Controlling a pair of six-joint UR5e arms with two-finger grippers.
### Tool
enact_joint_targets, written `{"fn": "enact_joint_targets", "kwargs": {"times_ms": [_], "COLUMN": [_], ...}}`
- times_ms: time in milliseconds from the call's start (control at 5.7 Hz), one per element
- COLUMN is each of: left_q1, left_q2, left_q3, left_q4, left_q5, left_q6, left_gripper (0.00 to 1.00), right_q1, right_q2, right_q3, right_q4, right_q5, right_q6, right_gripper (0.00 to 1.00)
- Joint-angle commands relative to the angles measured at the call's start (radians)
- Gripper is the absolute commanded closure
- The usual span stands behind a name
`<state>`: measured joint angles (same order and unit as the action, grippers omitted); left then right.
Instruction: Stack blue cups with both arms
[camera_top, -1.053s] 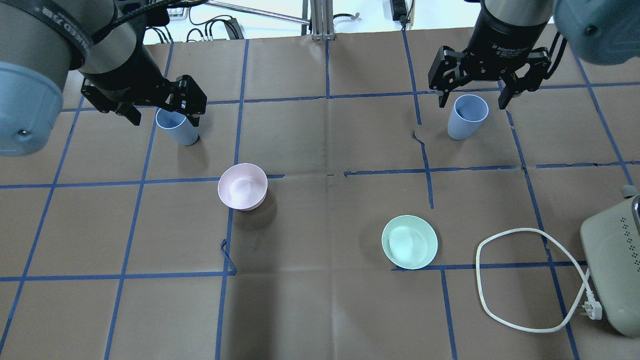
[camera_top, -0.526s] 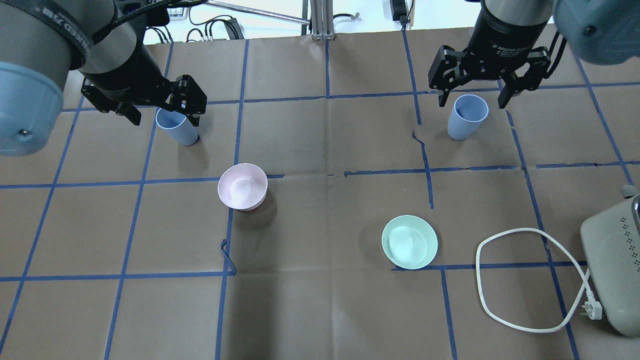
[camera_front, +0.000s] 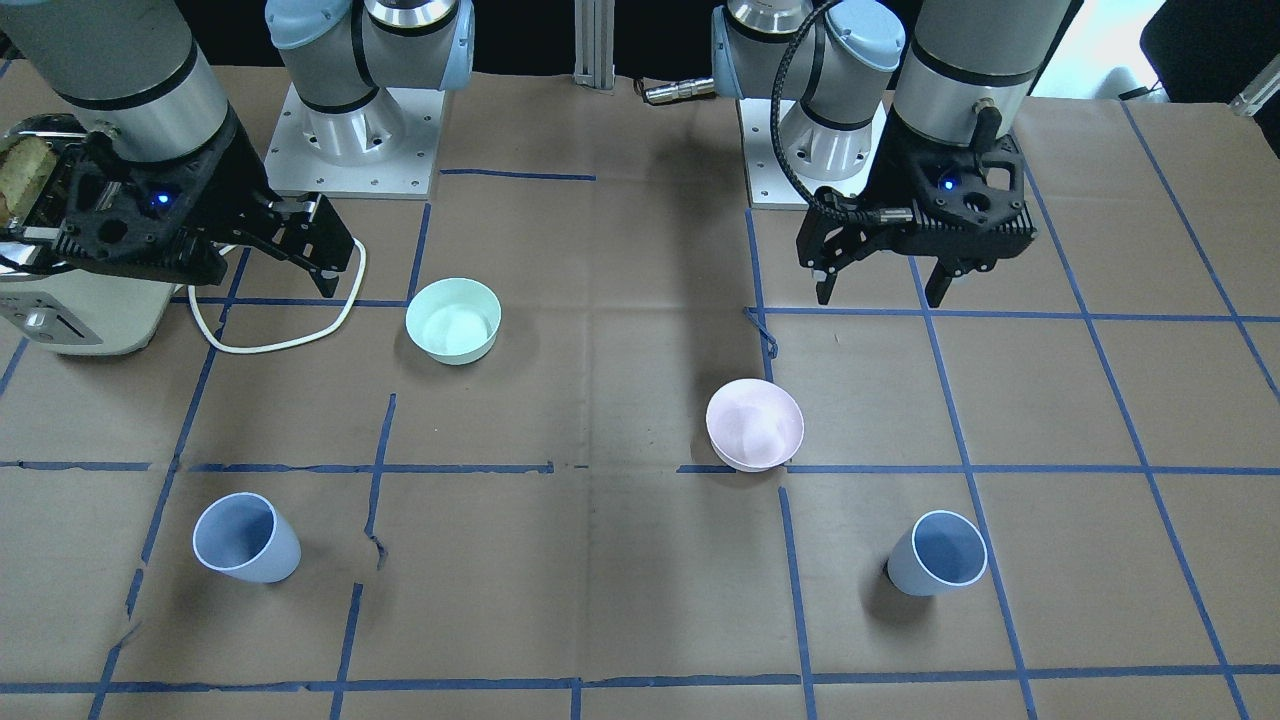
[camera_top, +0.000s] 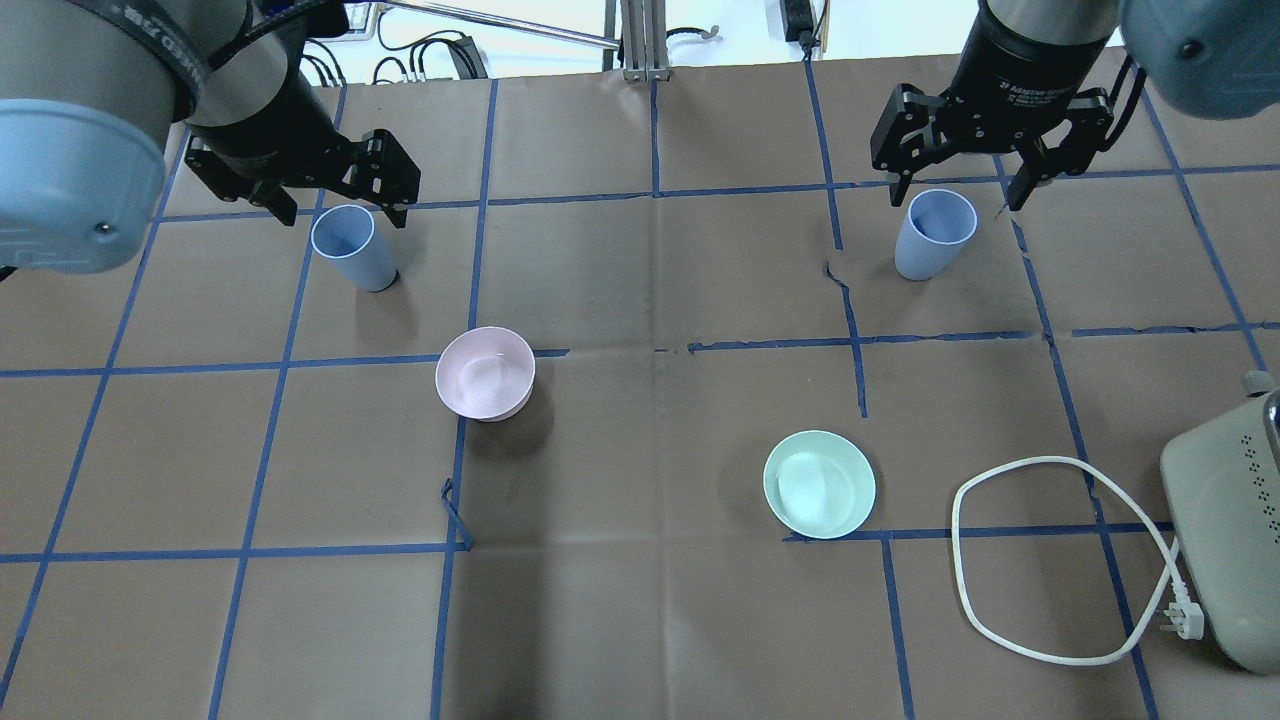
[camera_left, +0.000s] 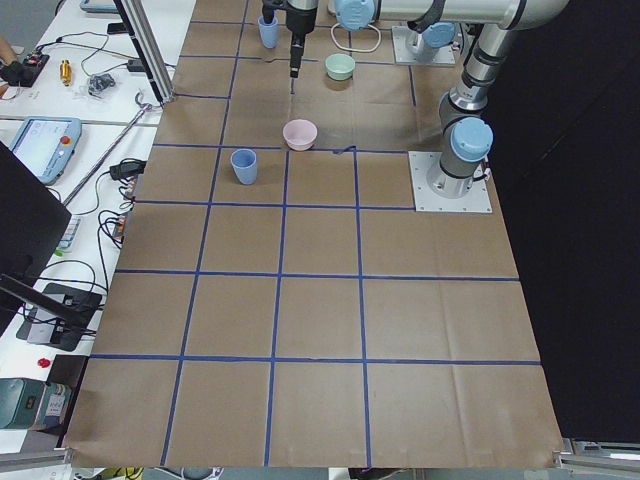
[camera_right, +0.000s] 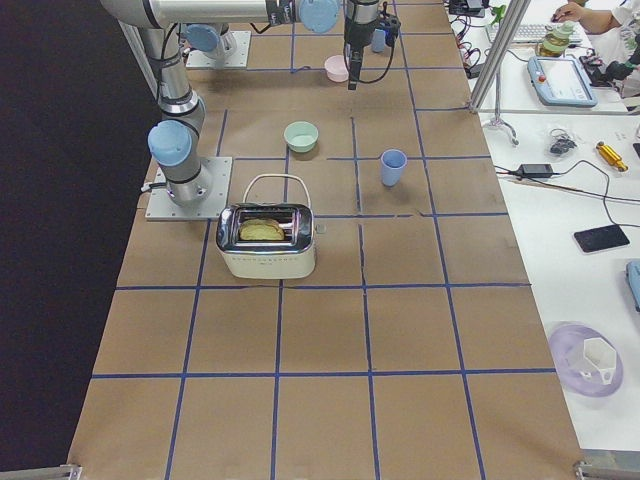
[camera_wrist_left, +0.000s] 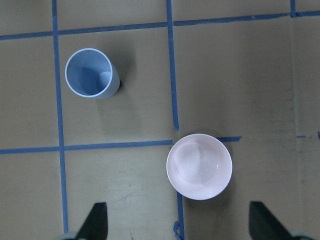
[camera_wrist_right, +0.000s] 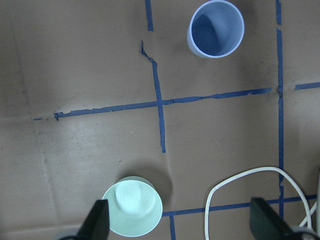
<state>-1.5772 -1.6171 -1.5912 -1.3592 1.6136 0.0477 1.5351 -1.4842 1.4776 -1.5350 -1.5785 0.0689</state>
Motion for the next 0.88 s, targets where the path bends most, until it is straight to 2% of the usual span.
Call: {"fn": "enact_joint_targets", "kwargs": {"times_ms": [0,175,351,526,702], "left_q1": [0.066,0.084,0.085,0.086,0.088], "left_q2": [-0.154,-0.246,-0.339,-0.412,-0.456], "left_q3": [0.081,0.118,0.126,0.122,0.093], "left_q4": [0.047,0.107,0.214,0.297,0.355], "left_q5": [-0.001,-0.003,-0.003,0.005,0.009], "left_q6": [0.036,0.055,0.058,0.060,0.064], "left_gripper": [0.01,0.01,0.02,0.02,0.02], "right_q1": [-0.178,-0.240,-0.243,-0.240,-0.231], "right_q2": [0.044,0.085,0.122,0.163,0.209], "right_q3": [-0.006,-0.005,0.007,0.021,0.033], "right_q4": [-0.014,-0.070,-0.196,-0.214,-0.300], "right_q5": [0.006,0.005,0.006,0.044,0.116], "right_q6": [-0.177,-0.304,-0.351,-0.344,-0.333], "right_gripper": [0.00,0.00,0.00,0.00,0.00]}}
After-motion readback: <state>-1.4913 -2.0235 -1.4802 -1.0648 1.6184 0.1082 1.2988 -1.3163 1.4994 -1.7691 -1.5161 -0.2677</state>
